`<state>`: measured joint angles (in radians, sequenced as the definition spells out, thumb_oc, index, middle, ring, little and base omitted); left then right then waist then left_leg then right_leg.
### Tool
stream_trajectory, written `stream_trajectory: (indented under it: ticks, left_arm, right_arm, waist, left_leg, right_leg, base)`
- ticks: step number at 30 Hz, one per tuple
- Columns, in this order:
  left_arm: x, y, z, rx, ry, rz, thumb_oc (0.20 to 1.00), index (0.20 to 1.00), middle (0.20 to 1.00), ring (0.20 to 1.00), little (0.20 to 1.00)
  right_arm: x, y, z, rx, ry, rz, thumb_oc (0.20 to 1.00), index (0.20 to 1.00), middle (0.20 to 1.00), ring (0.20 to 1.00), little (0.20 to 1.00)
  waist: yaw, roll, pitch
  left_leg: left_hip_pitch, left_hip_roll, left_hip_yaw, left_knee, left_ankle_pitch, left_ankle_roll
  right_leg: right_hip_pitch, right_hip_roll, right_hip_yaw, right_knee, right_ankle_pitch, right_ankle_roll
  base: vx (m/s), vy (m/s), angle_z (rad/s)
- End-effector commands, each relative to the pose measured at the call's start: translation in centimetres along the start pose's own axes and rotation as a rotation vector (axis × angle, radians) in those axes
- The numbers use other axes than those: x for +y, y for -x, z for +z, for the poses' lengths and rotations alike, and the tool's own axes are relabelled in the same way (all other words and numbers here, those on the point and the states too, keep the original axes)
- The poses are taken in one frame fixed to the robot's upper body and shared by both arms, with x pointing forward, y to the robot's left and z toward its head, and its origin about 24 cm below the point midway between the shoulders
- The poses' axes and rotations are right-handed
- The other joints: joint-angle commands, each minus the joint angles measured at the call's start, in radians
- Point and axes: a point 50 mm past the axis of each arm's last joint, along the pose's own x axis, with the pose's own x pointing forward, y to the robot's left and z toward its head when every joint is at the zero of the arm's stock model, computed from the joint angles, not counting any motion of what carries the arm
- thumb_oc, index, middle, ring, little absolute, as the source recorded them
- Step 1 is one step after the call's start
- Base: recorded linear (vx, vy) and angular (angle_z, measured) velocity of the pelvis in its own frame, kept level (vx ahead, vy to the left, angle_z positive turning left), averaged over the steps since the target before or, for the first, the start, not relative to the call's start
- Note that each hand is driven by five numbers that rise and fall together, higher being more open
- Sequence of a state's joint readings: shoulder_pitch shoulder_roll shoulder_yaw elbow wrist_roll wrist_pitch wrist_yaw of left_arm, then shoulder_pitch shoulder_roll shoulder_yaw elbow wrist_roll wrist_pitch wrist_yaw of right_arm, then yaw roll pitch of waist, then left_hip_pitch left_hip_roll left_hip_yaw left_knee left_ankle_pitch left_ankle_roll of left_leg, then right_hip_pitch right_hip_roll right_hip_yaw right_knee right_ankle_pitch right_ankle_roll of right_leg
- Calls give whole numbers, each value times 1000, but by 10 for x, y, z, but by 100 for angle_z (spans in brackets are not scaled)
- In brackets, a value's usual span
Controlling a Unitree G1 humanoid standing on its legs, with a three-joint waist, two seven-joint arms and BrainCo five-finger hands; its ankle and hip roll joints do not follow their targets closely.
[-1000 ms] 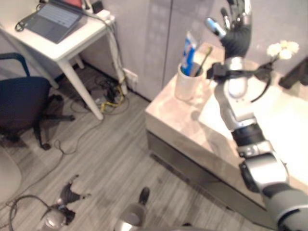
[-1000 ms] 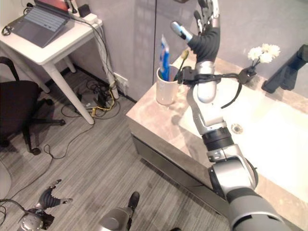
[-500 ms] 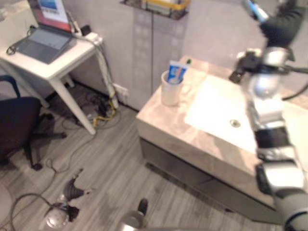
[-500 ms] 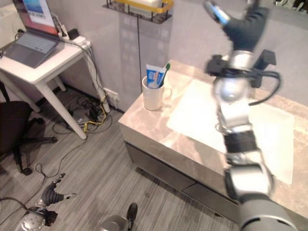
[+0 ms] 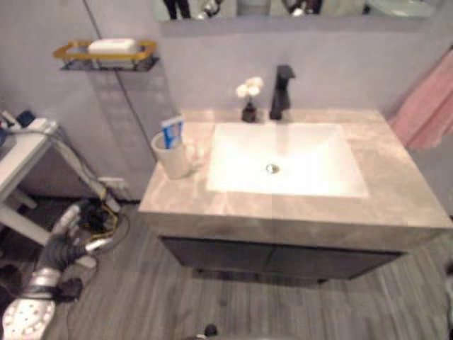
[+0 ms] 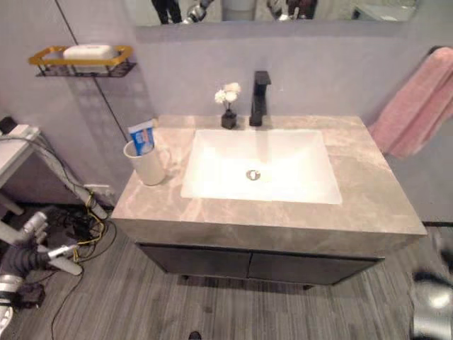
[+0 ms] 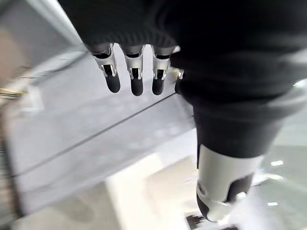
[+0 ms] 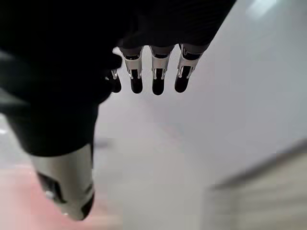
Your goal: Put brush and paste in cup on sink, flatten towel.
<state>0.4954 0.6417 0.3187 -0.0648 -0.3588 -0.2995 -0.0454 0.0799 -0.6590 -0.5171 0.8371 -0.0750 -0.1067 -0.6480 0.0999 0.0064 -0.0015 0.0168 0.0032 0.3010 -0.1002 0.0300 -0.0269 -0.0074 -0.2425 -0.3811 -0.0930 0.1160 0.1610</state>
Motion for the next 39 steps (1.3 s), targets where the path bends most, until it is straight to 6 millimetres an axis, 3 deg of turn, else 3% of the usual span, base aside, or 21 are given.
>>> stream_trajectory:
  ticks: [1, 5, 7, 8, 9, 10, 11, 12, 13, 15, 16, 19, 21, 29, 32, 39]
  left_arm:
    - [10, -8, 32, -174, 45, 28, 1000, 1000, 1000, 1000, 1000]
    - [12, -7, 31, -156, 61, 11, 1000, 1000, 1000, 1000, 1000]
    - [10, -6, 32, -156, 57, 0, 1000, 1000, 1000, 1000, 1000]
    - [12, -4, 31, -151, 76, 11, 1000, 1000, 1000, 1000, 1000]
    - [12, -3, 30, -144, 88, 13, 1000, 1000, 1000, 1000, 1000]
    - [12, -3, 30, -144, 88, 13, 1000, 1000, 1000, 1000, 1000]
    - [10, -1, 25, -130, 133, 5, 501, 501, 501, 501, 501]
    - [5, -2, 14, -86, 216, -34, 200, 200, 200, 200, 200]
    - [6, -2, 14, -86, 216, -34, 200, 200, 200, 200, 200]
    - [-1, -2, 7, -62, 274, -59, 200, 200, 200, 200, 200]
    - [-3, -1, 6, -65, 295, -55, 200, 200, 200, 200, 200]
    - [-13, -6, 4, -78, 346, -58, 200, 200, 200, 200, 200]
    - [-19, -11, 6, -95, 357, -67, 200, 200, 200, 200, 200]
    - [-33, -28, 0, -115, 498, 11, 200, 200, 200, 200, 200]
    - [-41, -38, 8, -158, 601, 20, 200, 200, 200, 200, 200]
    - [-29, -43, 21, -186, 565, -18, 200, 200, 200, 200, 200]
  right_arm:
    - [1, -11, 20, -13, -108, -42, 1000, 1000, 1000, 1000, 1000]
    - [2, 13, -56, 285, -16, 59, 1000, 1000, 1000, 1000, 1000]
    - [3, 18, -64, 318, -26, 75, 1000, 1000, 1000, 1000, 1000]
    - [16, 43, -90, 438, 33, 198, 1000, 1000, 1000, 1000, 1000]
    - [22, 57, -102, 482, 74, 275, 1000, 1000, 1000, 1000, 1000]
    - [22, 57, -102, 482, 74, 276, 1000, 1000, 1000, 1000, 1000]
    - [31, 86, -125, 580, 136, 434, 1000, 1000, 1000, 1000, 1000]
    - [36, 129, -154, 759, 160, 654, 1000, 1000, 1000, 1000, 1000]
    - [36, 129, -154, 759, 159, 657, 1000, 1000, 1000, 1000, 1000]
    - [38, 164, -170, 835, 264, 834, 1000, 1000, 1000, 1000, 1000]
    - [41, 169, -170, 822, 286, 868, 1000, 1000, 1000, 1000, 1000]
    - [67, 186, -156, 690, 373, 1046, 1000, 1000, 1000, 1000, 1000]
    - [84, 191, -143, 623, 337, 1117, 1000, 1000, 1000, 1000, 1000]
    - [98, 179, -124, 581, 238, 1076, 1000, 1000, 1000, 1000, 1000]
    - [96, 176, -124, 576, 245, 1061, 1000, 1000, 1000, 1000, 1000]
    - [94, 182, -130, 581, 332, 1142, 1000, 1000, 1000, 1000, 1000]
  waist:
    - [31, -1, 30]
    - [22, -3, 42]
    - [19, -2, 42]
    - [20, 2, 37]
    - [19, 4, 37]
    - [19, 4, 37]
    - [22, 1, 37]
    - [27, -8, 32]
    - [26, -9, 32]
    - [29, -11, 27]
    - [25, -12, 23]
    - [22, -12, 16]
    - [17, -13, 14]
    - [3, -23, 15]
    - [-13, -29, 21]
    - [-12, -33, 37]
  left_leg:
    - [4, 27, -77, 13, -113, 34]
    - [9, 35, -62, 13, -113, 29]
    - [11, 35, -63, 13, -114, 28]
    - [16, 36, -53, 13, -114, 27]
    - [18, 38, -44, 13, -114, 25]
    - [18, 38, -43, 13, -114, 25]
    - [23, 45, -34, 13, -110, 22]
    - [27, 54, -37, 13, -106, 16]
    - [27, 54, -37, 13, -106, 16]
    - [27, 59, -44, 13, -102, 12]
    - [27, 62, -47, 13, -101, 10]
    - [24, 66, -43, 13, -97, 6]
    - [24, 67, -35, 13, -98, 4]
    - [21, 70, -7, 13, -101, 2]
    - [15, 71, -2, 13, -101, 3]
    - [10, 69, 24, 13, -105, 6]
  right_leg:
    - [44, -45, -123, 6, 31, 87]
    - [29, -30, -82, 6, 13, 83]
    - [30, -31, -83, 6, 2, 82]
    - [25, -34, -82, 6, 3, 83]
    - [21, -33, -76, 6, 1, 80]
    - [21, -33, -75, 6, 1, 80]
    - [17, -23, -61, 6, -8, 73]
    - [20, -12, -54, 6, -25, 62]
    - [20, -12, -55, 6, -26, 62]
    - [30, -7, -67, 6, -34, 53]
    - [33, -5, -72, 6, -38, 50]
    - [33, -3, -78, 6, -40, 45]
    - [27, -2, -72, 6, -40, 42]
    - [1, 7, -41, 6, -34, 39]
    - [-10, 7, -38, 6, -30, 39]
    - [-39, 10, -18, 6, -19, 45]
  base:
    - [-64, -31, -63]
    - [-31, -50, -43]
    - [-7, -33, -21]
    - [-6, -42, -7]
    - [-8, -40, -5]
    - [-4, -71, -9]
    - [23, -145, -12]
    - [23, -147, -13]
    - [36, -125, 1]
    - [35, -72, 6]
    - [40, -66, 6]
    - [24, -37, 6]
    - [14, -13, 4]
    - [27, -3, -8]
    - [45, 4, -3]
    - [49, 8, -6]
